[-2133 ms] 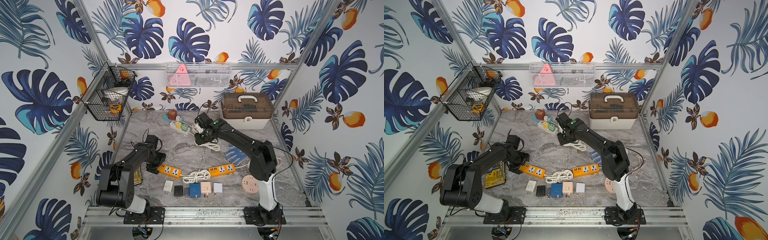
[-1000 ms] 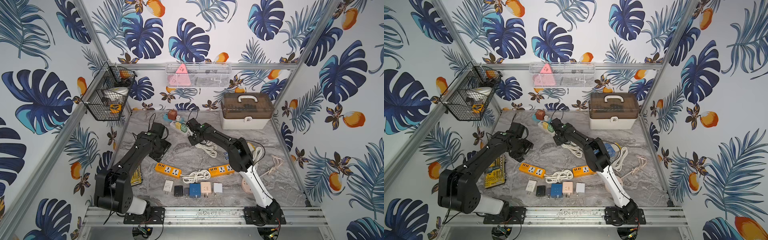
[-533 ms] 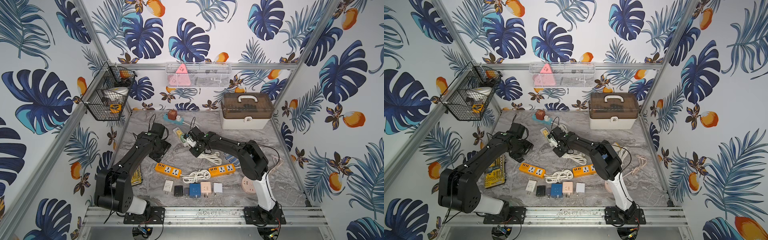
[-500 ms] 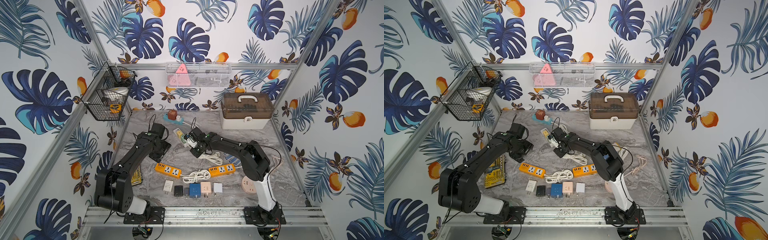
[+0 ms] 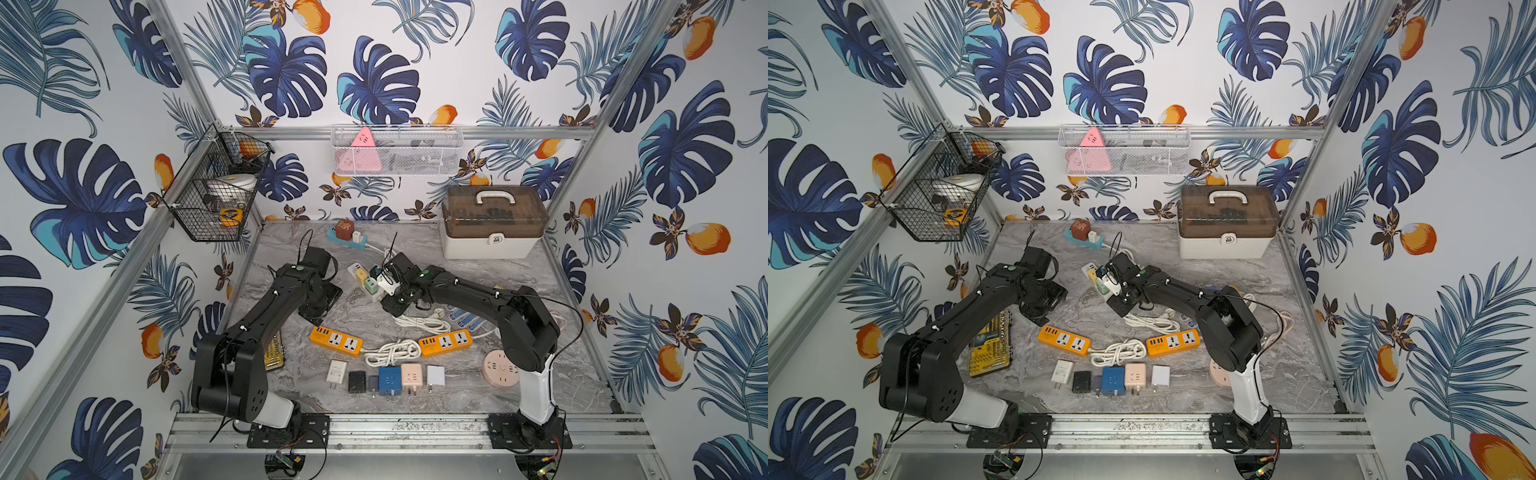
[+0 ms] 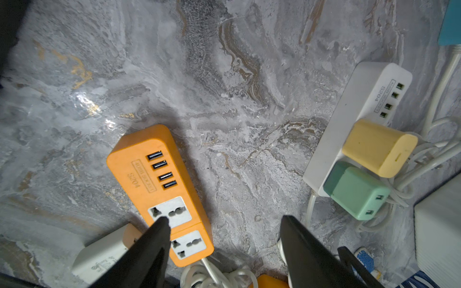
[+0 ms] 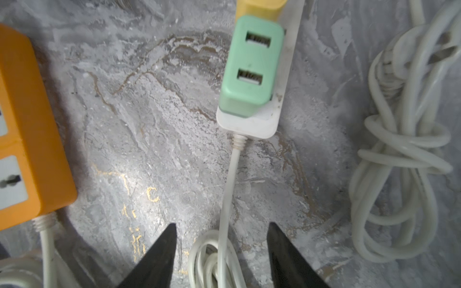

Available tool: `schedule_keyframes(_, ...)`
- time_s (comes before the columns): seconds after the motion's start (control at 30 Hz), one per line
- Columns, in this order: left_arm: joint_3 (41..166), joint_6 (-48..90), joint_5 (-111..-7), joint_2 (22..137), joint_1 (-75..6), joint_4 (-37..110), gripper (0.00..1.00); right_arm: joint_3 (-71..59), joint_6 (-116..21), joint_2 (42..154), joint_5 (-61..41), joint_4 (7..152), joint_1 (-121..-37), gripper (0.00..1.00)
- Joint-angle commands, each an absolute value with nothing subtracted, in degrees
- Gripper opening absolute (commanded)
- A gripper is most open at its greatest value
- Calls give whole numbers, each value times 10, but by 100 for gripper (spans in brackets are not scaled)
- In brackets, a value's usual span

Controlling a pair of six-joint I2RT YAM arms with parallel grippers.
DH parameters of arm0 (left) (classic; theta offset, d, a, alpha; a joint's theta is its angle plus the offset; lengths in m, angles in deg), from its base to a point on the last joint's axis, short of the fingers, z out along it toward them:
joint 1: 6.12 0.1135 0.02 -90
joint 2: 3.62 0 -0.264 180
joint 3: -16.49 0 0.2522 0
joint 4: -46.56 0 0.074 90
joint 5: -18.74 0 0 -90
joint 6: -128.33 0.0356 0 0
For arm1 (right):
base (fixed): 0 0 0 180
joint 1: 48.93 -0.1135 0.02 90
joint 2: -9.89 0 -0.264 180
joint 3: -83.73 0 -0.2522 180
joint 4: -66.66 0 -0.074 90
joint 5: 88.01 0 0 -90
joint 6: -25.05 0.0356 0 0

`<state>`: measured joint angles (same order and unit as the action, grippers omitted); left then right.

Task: Pull the plug off the socket
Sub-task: Move the socket to the center of the board.

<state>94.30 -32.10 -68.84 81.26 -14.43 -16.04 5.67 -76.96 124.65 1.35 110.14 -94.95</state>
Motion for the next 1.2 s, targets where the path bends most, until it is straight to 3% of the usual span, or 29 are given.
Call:
schedule_keyframes(0.0, 942, -317, -691, 814, -143, -157, 77, 71, -732, 1233, 21, 1092, -951, 63)
schedule_keyframes(0.57, 927, -296, -695, 814, -144, -150, 77, 270, -657, 1407, 42, 1112, -954, 58)
schedule_keyframes(0.83, 933, -294, -691, 819, -144, -154, 77, 329, -668, 1457, 44, 1153, -958, 33)
schedule_keyframes(1.17, 965, -310, -699, 841, -143, -177, 79, 289, -741, 1430, 31, 1139, -1005, 10)
